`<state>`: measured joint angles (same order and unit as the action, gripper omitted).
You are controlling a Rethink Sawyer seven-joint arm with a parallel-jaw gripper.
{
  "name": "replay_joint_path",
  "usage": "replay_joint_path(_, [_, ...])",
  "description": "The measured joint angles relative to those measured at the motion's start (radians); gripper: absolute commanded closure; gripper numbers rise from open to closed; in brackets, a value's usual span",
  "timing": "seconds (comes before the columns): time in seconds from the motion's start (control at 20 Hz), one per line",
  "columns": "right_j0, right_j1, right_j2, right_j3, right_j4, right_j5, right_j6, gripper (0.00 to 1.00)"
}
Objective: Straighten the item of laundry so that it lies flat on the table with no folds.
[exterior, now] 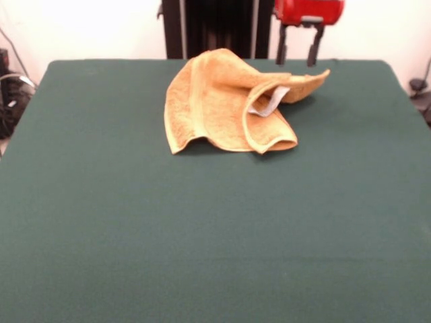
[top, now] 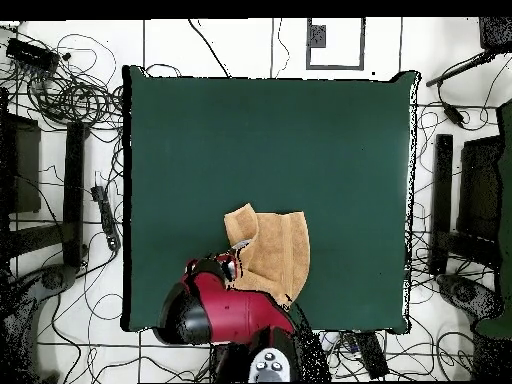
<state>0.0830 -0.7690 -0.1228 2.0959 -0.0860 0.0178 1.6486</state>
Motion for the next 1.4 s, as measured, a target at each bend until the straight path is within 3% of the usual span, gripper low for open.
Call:
replay_joint_path(0.2, [-0.085, -0.062, 0.0, 0.011, 0.0, 0.038, 0.0, 0.0])
replay_joint_path(0.6, [-0.223, -0.074, 0.0, 0.019, -0.005, 0.045, 0.0, 0.0])
replay_joint_path(1.0, [-0.321, 0.0, 0.013, 0.019, -0.078, 0.04, 0.0, 0.0])
replay_joint_path(1.4, [-0.326, 0.089, 0.029, 0.018, -0.121, -0.008, 0.0, 0.0])
